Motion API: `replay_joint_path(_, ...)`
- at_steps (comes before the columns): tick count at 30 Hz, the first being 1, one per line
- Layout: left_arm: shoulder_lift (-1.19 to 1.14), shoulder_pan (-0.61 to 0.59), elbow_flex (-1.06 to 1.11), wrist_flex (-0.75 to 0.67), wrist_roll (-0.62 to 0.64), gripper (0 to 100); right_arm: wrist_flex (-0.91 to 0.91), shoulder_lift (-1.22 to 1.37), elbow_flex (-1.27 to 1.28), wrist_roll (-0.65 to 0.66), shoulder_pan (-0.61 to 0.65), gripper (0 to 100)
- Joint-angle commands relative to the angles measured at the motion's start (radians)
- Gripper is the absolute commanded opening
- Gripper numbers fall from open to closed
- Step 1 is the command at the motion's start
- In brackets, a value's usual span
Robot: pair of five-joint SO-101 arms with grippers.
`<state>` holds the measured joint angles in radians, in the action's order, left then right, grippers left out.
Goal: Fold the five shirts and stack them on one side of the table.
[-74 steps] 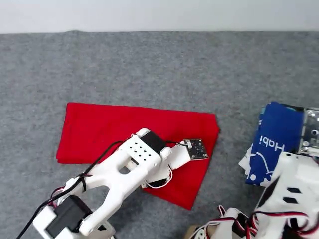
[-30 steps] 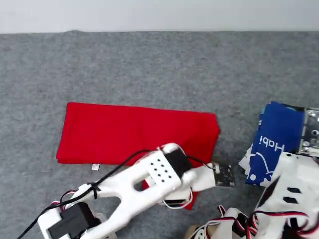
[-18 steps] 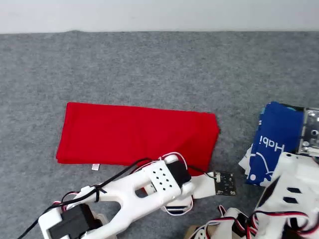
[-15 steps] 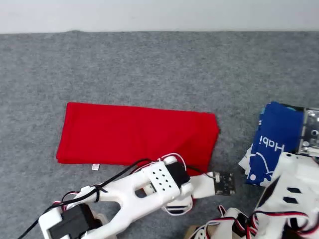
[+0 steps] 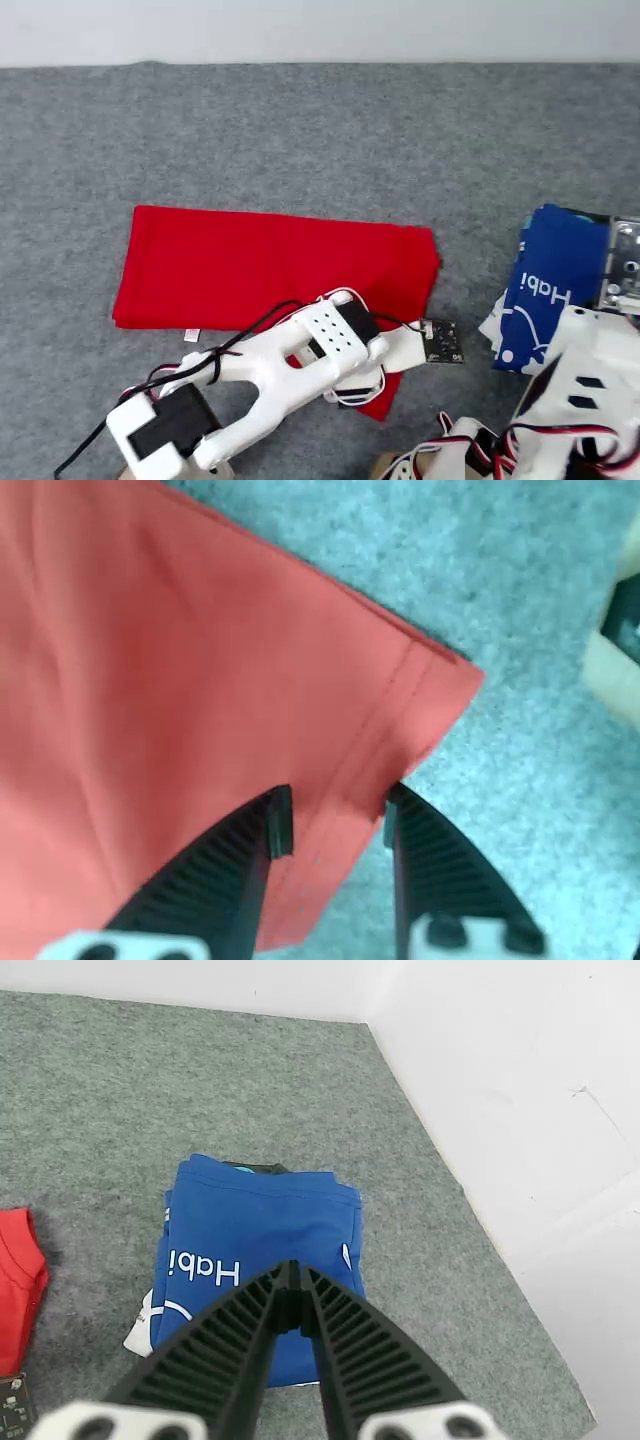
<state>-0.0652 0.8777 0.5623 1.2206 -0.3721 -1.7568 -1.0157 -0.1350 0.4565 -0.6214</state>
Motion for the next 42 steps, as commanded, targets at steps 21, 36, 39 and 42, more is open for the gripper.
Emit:
replay_joint_path(21, 0.034, 0.041, -0.108, 0.055, 0.038, 0, -0.038, 0.002, 0.002, 0.011, -0.008, 1.2)
replay_joint_path(36, -0.08, -0.221, -0.453, 0.083, 0.037, 0, -0.039, 0.001, 0.002, 0.011, -0.007, 1.0)
replay_joint_path(39, -0.183, -0.261, -0.541, 0.086, 0.037, 1, -0.039, -0.001, 0.002, 0.011, -0.008, 1.0)
replay_joint_path(42, -0.264, -0.299, -0.605, 0.092, 0.006, 4, -0.039, -0.001, 0.002, 0.011, -0.008, 1.0)
